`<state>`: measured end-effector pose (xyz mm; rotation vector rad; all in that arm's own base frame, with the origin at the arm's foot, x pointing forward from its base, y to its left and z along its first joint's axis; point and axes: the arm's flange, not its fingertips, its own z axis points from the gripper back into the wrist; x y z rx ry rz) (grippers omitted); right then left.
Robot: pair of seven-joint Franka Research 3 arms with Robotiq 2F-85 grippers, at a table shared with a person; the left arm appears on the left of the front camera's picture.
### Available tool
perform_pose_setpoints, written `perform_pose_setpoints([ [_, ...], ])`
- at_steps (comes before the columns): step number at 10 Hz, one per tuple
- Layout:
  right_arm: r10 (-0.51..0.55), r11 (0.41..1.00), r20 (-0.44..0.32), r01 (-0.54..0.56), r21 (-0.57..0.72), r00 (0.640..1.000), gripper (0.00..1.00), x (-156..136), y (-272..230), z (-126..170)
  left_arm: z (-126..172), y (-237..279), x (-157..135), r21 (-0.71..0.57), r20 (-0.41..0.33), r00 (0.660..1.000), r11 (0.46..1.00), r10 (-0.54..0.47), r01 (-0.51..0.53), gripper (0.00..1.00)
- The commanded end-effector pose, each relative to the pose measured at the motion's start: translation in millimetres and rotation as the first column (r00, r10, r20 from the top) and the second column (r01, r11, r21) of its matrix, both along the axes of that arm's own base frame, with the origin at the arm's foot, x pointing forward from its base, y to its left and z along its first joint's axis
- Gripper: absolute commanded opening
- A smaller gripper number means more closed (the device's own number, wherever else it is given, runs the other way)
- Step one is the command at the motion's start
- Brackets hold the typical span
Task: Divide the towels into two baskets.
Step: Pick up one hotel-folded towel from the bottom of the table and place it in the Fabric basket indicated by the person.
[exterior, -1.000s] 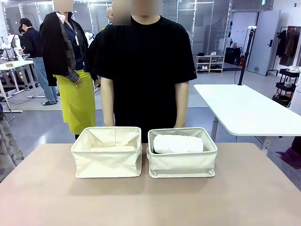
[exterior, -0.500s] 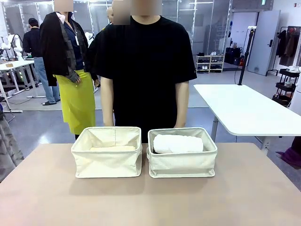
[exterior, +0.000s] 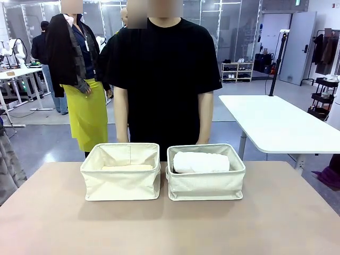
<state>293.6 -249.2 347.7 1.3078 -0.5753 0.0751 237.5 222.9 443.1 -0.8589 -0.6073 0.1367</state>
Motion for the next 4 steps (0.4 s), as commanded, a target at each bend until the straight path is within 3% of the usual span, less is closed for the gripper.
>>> perform_pose_setpoints([
  [1, -0.006, 1.000, -0.024, 0.006, 0.009, 1.000, 0.98, -1.8, 1.8, 4.4, -0.5, -0.6, -0.5, -0.017, 0.001, 1.000, 1.000, -0.007, 0.007, 1.00],
  [4, -0.006, 1.000, -0.024, 0.006, 0.009, 1.000, 0.98, -1.8, 1.8, 4.4, -0.5, -0.6, -0.5, -0.017, 0.001, 1.000, 1.000, -0.007, 0.007, 1.00],
])
